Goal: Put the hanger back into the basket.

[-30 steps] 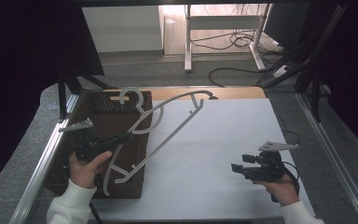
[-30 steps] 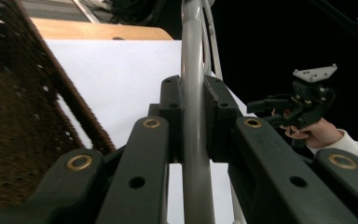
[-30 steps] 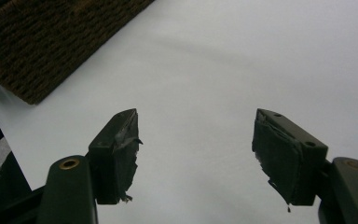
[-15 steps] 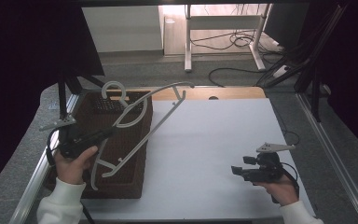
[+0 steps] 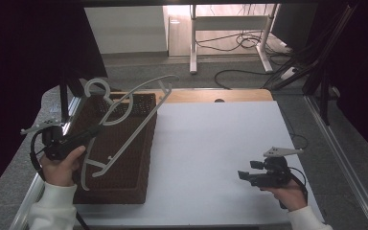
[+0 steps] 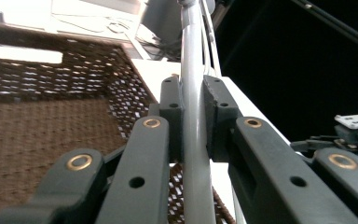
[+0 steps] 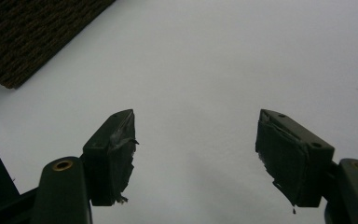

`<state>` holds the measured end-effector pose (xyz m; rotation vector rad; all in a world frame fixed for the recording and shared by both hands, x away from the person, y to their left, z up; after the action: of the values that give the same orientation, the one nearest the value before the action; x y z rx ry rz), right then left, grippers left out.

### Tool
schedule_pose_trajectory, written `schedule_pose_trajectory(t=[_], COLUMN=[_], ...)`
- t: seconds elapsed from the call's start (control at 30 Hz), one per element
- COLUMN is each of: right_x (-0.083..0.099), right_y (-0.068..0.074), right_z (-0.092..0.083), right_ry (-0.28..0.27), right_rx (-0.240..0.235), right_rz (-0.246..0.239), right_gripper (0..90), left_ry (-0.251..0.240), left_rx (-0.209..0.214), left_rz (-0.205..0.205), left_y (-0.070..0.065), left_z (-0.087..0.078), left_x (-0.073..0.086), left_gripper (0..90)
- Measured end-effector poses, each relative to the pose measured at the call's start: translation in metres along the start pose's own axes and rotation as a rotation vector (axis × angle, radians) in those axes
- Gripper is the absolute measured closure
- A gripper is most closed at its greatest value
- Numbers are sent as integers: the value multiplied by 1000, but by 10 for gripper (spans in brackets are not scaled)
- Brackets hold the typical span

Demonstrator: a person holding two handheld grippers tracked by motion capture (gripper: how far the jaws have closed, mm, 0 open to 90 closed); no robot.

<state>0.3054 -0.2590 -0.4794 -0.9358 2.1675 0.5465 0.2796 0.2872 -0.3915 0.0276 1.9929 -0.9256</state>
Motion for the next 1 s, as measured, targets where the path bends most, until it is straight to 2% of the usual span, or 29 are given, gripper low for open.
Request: schedule_pose_trajectory(t=[0.37, 0.7, 1.0], right_x=[2, 3, 3], right_y=[-1, -1, -1], right_z=[1, 3, 4], right_ry=[8, 17, 24], right_rx=[1, 2, 4], right_rz=[1, -1, -2], right_gripper=[291, 290, 289], left_ry=[-15, -15, -12], left_rx=[-90, -135, -146], left_rz=[33, 46, 67], left_y=[20, 41, 56], left_z=[-17, -30, -33], left_x=[-2, -1, -1], left_gripper=[804, 804, 804])
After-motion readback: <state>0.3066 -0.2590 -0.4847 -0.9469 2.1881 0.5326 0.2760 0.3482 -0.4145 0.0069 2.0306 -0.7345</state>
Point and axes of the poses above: each handheld gripper's, and its own axes: z roughly forward along the jaws, x roughly out of its underside, y roughly to its left, the point moved 3 cm from there along z, roughly forward along the jaws, and after that the axes turned 10 degrees about -z, right-handed, at the moved point
